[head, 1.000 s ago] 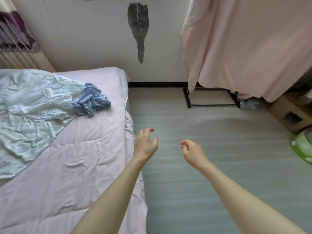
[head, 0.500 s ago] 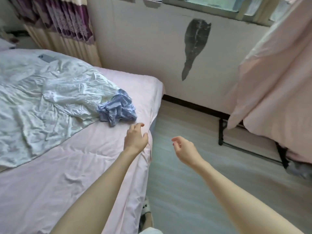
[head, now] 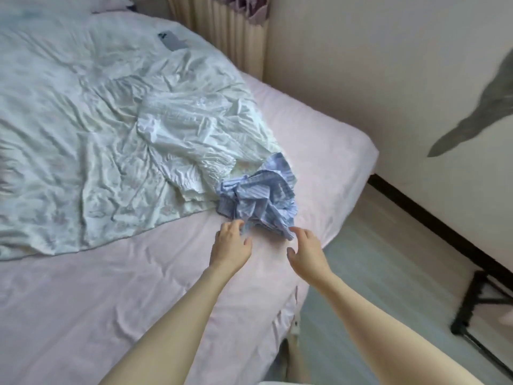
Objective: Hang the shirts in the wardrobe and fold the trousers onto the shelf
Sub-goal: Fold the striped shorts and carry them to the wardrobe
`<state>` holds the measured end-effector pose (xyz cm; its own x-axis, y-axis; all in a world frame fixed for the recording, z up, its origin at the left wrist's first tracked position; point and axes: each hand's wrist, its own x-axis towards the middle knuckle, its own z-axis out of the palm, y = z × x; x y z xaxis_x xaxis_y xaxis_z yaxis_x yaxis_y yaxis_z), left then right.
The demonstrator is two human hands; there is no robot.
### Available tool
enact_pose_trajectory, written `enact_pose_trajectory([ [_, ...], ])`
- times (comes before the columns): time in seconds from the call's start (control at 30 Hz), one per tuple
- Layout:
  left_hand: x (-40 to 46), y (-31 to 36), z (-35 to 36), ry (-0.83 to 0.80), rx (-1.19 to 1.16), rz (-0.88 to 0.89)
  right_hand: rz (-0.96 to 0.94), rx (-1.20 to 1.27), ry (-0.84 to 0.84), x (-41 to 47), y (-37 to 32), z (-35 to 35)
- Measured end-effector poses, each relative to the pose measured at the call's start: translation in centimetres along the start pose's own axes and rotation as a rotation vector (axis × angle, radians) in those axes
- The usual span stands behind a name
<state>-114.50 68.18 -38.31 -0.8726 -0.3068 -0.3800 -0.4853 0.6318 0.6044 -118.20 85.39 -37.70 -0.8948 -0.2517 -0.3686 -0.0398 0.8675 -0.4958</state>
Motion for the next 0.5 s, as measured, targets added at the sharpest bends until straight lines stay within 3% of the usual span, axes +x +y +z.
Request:
enact_pose_trajectory([
  [0.17, 6.0, -2.7, 4.1, -0.033, -0.121, -0.219, -0.028, -0.077, -0.059, 8.5, 1.6, 3.4],
  [0.37, 13.2, -3.6, 8.2, 0.002, -0.213, -0.365, 0.004, 0.097, -0.168, 15.1, 4.0, 6.5],
  [0.5, 14.8, -3.2, 9.1, 0.17, -0.426, -0.479, 0.008, 0.17, -0.119, 16.7, 4.2, 6.8],
])
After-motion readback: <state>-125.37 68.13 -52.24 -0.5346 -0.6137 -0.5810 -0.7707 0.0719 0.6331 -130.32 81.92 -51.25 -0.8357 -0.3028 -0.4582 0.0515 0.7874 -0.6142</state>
